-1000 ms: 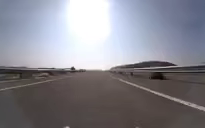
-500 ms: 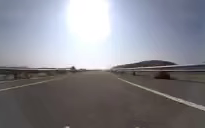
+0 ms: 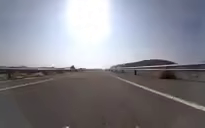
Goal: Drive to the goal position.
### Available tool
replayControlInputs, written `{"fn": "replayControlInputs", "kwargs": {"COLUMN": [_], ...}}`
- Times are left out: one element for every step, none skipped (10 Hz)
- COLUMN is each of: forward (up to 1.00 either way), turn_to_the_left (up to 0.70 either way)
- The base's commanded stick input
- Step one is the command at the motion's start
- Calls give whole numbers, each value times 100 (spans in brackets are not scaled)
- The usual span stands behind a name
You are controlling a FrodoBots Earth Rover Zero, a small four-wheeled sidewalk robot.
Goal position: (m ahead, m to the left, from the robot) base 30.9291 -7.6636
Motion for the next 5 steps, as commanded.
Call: {"fn": "replayControlInputs", "kwargs": {"forward": [100, 100, 100, 100, 100], "turn_to_the_left": [20, 16, 3, 3, 3]}}
